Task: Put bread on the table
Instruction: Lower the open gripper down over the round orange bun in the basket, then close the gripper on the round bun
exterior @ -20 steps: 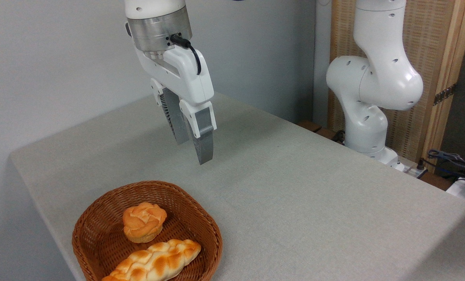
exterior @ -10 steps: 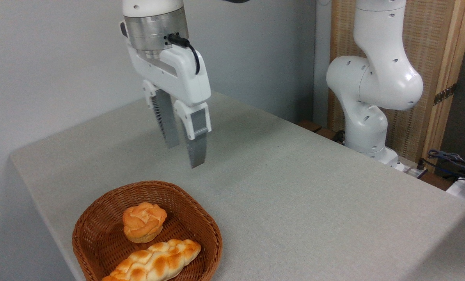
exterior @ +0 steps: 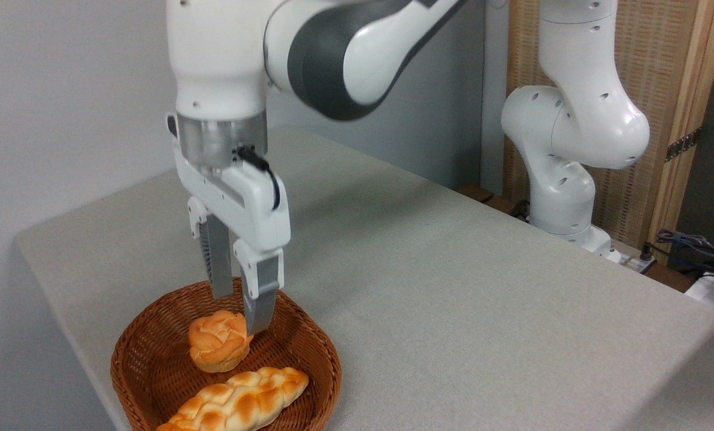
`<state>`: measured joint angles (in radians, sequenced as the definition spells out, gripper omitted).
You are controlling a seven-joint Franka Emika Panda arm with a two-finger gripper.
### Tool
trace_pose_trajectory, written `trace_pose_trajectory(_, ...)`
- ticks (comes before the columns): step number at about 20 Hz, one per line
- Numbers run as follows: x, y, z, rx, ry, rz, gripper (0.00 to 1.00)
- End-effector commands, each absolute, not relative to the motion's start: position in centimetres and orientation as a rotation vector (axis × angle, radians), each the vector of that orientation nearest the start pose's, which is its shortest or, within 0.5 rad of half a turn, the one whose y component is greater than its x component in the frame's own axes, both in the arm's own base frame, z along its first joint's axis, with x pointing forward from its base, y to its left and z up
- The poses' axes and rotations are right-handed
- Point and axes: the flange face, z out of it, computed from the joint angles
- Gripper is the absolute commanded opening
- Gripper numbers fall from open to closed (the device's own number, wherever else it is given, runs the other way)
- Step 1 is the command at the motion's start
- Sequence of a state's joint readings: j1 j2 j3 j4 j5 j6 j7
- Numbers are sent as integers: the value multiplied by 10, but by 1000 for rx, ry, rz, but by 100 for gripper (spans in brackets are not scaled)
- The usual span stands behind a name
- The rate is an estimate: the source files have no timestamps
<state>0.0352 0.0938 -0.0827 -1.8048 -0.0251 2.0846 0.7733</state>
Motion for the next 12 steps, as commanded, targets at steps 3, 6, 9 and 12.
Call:
trace_pose_trajectory(3,617,-64,466,-2866,1279,-301,100)
trace_pose_trajectory(6,621,-65,457,-2886,1276,-313,100)
trace_pose_trajectory(9,625,-71,439,-2891,1296,-286,100)
trace_pose_trajectory(12,624,-73,430,-2827,1389,-253,59)
